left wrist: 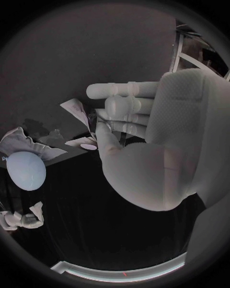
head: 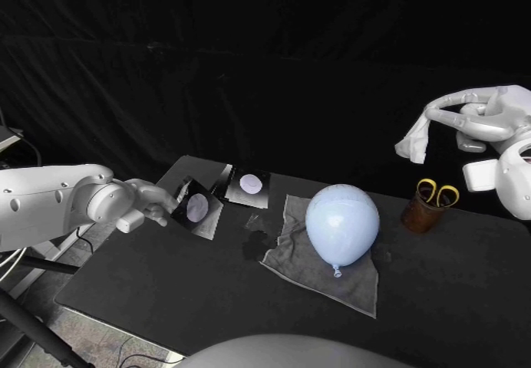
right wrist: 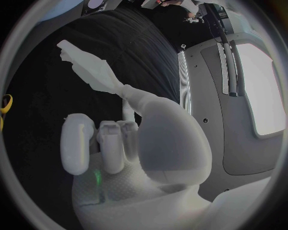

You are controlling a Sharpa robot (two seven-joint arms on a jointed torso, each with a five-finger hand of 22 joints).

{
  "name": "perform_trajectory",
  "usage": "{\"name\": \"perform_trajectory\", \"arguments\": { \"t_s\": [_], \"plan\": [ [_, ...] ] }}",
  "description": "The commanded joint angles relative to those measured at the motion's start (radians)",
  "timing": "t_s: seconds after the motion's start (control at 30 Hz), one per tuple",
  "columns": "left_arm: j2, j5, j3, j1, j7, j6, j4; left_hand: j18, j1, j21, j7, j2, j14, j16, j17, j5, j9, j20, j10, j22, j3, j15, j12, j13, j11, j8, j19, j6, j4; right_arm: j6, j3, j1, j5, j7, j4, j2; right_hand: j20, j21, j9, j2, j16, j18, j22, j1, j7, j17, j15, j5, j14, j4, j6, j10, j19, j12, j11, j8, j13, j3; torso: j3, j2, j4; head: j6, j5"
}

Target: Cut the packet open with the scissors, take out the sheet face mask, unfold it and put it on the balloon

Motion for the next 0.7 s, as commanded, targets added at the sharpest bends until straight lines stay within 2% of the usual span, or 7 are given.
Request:
{"name": "perform_trajectory", "arguments": {
  "t_s": [0.03,0.17,0.2,0.4,0.53,0.63,0.7],
  "plan": [
    [0.0,-0.1,0.0,0.0,-0.112,-0.028,0.0,0.012,-0.004,-0.009,0.012,-0.01,-0.002,0.002,-0.004,-0.002,-0.009,0.004,-0.014,-0.004,-0.008,0.011,-0.004,-0.003,0.008,-0.029,-0.007,-0.055,0.0,0.014,0.0,0.0,-0.012,0.002,-0.002,0.003,-0.002,-0.004,0.002,0.005,0.004,-0.008,0.214,-0.006,0.005,0.263,0.0,0.004,0.108,-0.002,0.001,0.109,0.04,0.004,-0.001,0.002,0.263,0.004,0.0,0.001,0.0011,-0.005,0.001],
    [-0.003,-0.128,0.0,0.0,-0.14,-0.036,0.0,0.01,-0.031,-0.025,0.043,-0.031,-0.016,-0.004,-0.027,-0.002,-0.014,0.023,-0.049,-0.015,-0.018,0.035,-0.018,-0.012,0.036,-0.047,-0.014,-0.131,0.016,0.015,-0.001,-0.002,-0.012,0.001,-0.003,0.005,-0.002,-0.004,0.002,0.005,0.004,-0.008,0.214,-0.006,0.005,0.263,0.0,0.004,0.108,-0.002,0.001,0.109,0.04,0.004,-0.001,0.002,0.263,0.004,0.0001,0.0,0.0009,-0.012,0.001],
    [-0.004,-0.136,0.0,0.0,-0.145,-0.037,0.0,0.01,-0.035,-0.031,0.046,-0.035,-0.048,-0.039,-0.091,-0.002,-0.013,0.028,-0.059,-0.019,-0.017,0.039,-0.022,-0.015,0.041,-0.047,-0.016,-0.145,0.02,0.015,-0.001,-0.003,-0.012,0.001,-0.004,0.005,-0.002,-0.004,0.002,0.005,0.004,-0.008,0.214,-0.006,0.005,0.263,0.0,0.004,0.108,-0.002,0.001,0.109,0.04,0.004,-0.001,0.002,0.263,0.004,0.0002,0.0,0.0011,-0.013,0.001],
    [-0.01,-0.173,0.0,0.0,-0.138,-0.066,-0.001,0.012,-0.079,-0.073,0.064,-0.106,-0.115,-0.101,-0.201,-0.003,-0.002,0.052,-0.111,-0.046,-0.047,0.06,-0.037,-0.028,0.062,-0.024,-0.029,-0.219,0.058,0.017,-0.001,-0.006,-0.012,0.002,-0.005,0.006,-0.002,-0.004,0.002,0.005,0.004,-0.008,0.214,-0.006,0.005,0.263,0.0,0.004,0.108,-0.002,0.001,0.109,0.04,0.004,-0.001,0.002,0.263,0.004,0.0002,-0.001,-0.0001,-0.016,0.004],
    [-0.011,-0.206,0.001,0.0,-0.091,-0.116,-0.005,0.013,-0.074,-0.114,0.071,-0.136,-0.149,-0.112,-0.222,-0.002,0.014,0.065,-0.162,-0.072,-0.099,0.071,-0.034,-0.032,0.071,0.013,-0.039,-0.28,0.081,0.018,-0.001,-0.007,-0.012,0.002,-0.006,0.005,-0.002,-0.004,0.002,0.005,0.004,-0.008,0.214,-0.006,0.005,0.263,0.0,0.004,0.108,-0.002,0.001,0.109,0.04,0.004,-0.001,0.002,0.263,0.004,-0.0004,-0.001,0.0002,-0.016,0.004],
    [-0.012,-0.232,0.001,0.0,-0.047,-0.155,-0.009,0.014,-0.041,-0.146,0.077,-0.131,-0.174,-0.11,-0.237,-0.004,0.034,0.075,-0.205,-0.093,-0.181,0.078,-0.016,-0.031,0.078,0.064,-0.041,-0.329,0.1,0.02,-0.002,-0.008,-0.012,0.001,-0.005,0.003,-0.002,-0.004,0.002,0.005,0.004,-0.008,0.214,-0.006,0.005,0.263,0.0,0.004,0.108,-0.002,0.001,0.109,0.04,0.004,-0.001,0.002,0.263,0.004,-0.0007,0.0,-0.0005,-0.014,0.002],
    [-0.014,-0.261,0.001,0.001,-0.005,-0.191,-0.012,0.013,0.011,-0.177,0.088,-0.121,-0.204,-0.108,-0.257,-0.005,0.052,0.085,-0.261,-0.114,-0.295,0.09,0.007,-0.032,0.089,0.123,-0.042,-0.384,0.129,0.021,-0.002,-0.008,-0.012,0.001,-0.005,0.002,-0.002,-0.003,0.003,0.005,0.004,-0.008,0.215,-0.007,0.005,0.263,0.0,0.004,0.108,-0.003,0.0,0.109,0.041,0.004,-0.001,0.003,0.263,0.005,-0.0008,0.001,-0.0004,-0.015,0.0]
  ]
}}
